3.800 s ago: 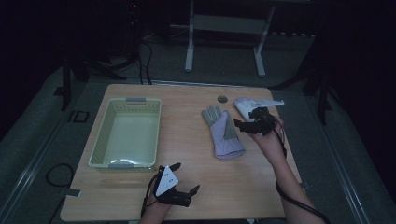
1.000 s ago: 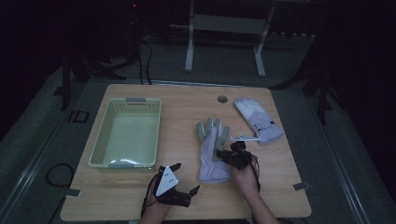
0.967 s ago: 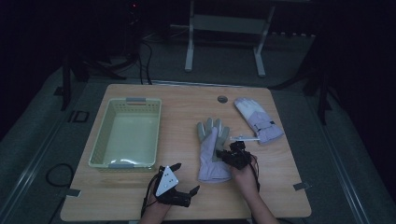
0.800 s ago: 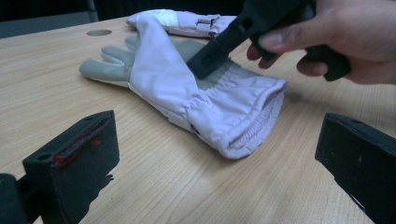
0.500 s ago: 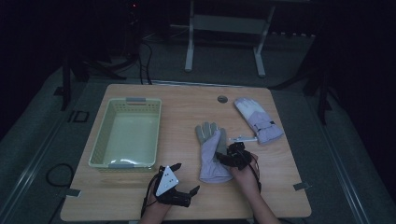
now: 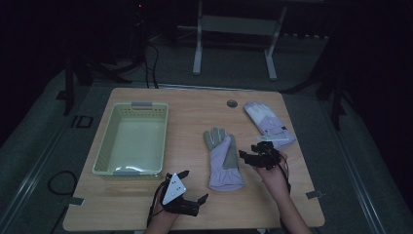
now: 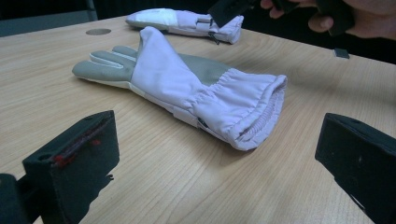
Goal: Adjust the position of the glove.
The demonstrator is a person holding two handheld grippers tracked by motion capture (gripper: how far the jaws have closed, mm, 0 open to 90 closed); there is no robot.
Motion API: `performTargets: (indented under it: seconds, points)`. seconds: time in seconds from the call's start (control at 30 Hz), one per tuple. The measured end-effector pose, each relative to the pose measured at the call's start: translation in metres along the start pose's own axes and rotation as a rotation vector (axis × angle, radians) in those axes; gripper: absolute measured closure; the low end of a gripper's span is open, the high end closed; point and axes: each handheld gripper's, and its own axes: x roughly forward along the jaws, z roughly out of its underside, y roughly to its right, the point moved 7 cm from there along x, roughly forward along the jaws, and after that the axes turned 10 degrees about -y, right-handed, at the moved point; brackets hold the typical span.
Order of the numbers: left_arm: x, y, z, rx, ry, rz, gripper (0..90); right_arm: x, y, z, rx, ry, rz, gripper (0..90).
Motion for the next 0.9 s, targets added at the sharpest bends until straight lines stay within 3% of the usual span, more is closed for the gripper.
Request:
performTargets:
  seconds: [0.03, 0.13, 0.2, 0.4, 0.63, 0.67, 0.7, 0.73, 0.9]
  points:
    - [0.0, 0.0, 0.0, 0.0, -0.002, 0.0, 0.0, -0.004, 0.008, -0.002, -0.014, 0.01, 0.015, 41.2]
    - [0.0, 0.0, 0.0, 0.0, -0.002, 0.0, 0.0, -0.006, 0.012, -0.003, -0.021, 0.016, 0.009, 42.1]
    - [0.0, 0.0, 0.0, -0.004, -0.001, 0.0, 0.0, -0.014, 0.025, -0.006, -0.032, 0.042, 0.003, 43.1]
    - [0.0, 0.0, 0.0, -0.004, 0.0, 0.0, 0.0, -0.024, 0.052, -0.011, -0.05, 0.04, 0.047, 46.0]
    - [0.0, 0.0, 0.0, -0.005, -0.001, -0.004, 0.0, -0.035, 0.083, -0.024, -0.056, 0.04, 0.083, 46.3]
    - [0.0, 0.0, 0.0, -0.005, -0.001, -0.004, 0.0, -0.035, 0.083, -0.024, -0.056, 0.04, 0.083, 46.3]
    - [0.0, 0.0, 0.0, -0.002, -0.001, -0.005, 0.0, -0.036, 0.093, -0.027, -0.046, 0.039, 0.093, 45.4]
    - [0.0, 0.0, 0.0, -0.002, -0.001, -0.005, 0.0, -0.036, 0.093, -0.027, -0.046, 0.039, 0.093, 45.4]
    - [0.0, -0.001, 0.0, -0.005, -0.004, -0.012, 0.0, -0.034, 0.119, -0.039, -0.033, 0.022, 0.112, 46.8]
